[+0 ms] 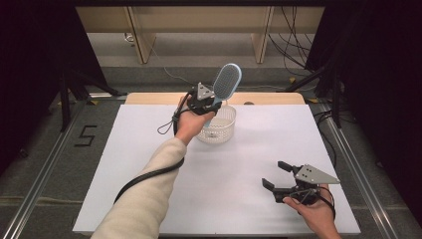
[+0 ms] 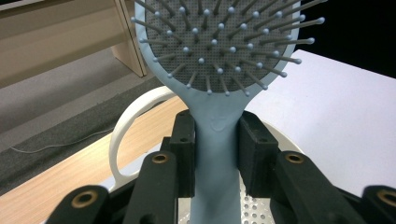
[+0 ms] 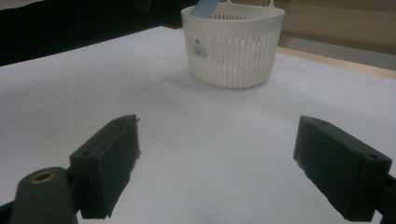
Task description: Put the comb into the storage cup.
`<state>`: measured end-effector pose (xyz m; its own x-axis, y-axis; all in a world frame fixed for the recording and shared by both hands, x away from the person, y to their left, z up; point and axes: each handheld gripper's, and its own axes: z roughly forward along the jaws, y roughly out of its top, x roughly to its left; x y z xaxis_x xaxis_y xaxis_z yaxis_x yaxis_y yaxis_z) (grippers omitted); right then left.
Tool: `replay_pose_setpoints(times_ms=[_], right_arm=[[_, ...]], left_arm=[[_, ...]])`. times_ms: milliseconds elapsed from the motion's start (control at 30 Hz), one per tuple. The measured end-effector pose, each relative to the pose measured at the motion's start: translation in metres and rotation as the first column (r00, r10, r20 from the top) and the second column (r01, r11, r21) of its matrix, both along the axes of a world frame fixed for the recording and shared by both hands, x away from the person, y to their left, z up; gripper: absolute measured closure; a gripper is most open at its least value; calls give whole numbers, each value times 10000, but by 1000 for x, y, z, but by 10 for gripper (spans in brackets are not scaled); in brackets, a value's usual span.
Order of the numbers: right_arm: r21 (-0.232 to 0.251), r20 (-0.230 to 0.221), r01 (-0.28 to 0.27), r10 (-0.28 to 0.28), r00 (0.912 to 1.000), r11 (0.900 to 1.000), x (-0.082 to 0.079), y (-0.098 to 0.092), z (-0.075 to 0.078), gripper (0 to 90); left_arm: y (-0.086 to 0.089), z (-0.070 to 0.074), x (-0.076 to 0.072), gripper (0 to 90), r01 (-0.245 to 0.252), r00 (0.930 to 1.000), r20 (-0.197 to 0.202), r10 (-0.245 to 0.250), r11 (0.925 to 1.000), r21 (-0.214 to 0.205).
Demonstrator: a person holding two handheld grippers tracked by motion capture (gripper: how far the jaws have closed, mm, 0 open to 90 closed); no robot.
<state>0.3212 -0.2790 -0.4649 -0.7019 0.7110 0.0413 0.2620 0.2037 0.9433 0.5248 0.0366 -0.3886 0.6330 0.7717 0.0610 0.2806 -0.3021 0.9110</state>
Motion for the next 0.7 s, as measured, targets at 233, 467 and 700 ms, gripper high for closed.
replay_pose_setpoints(times_ms=[233,467,700], right_arm=[[-6,28,-6,6,10000,10000,0,0,0,150],[5,-14,-13,13,10000,10000,0,0,0,150],[2,-14,-12,12,10000,10000,0,0,0,150]], left_arm=[[0,-4,0,696,30,10000,-67,-30,10000,-7],[0,-8,1,695,29,9999,-132,-28,10000,65],[-1,-9,1,696,24,9999,-143,-22,9999,109]])
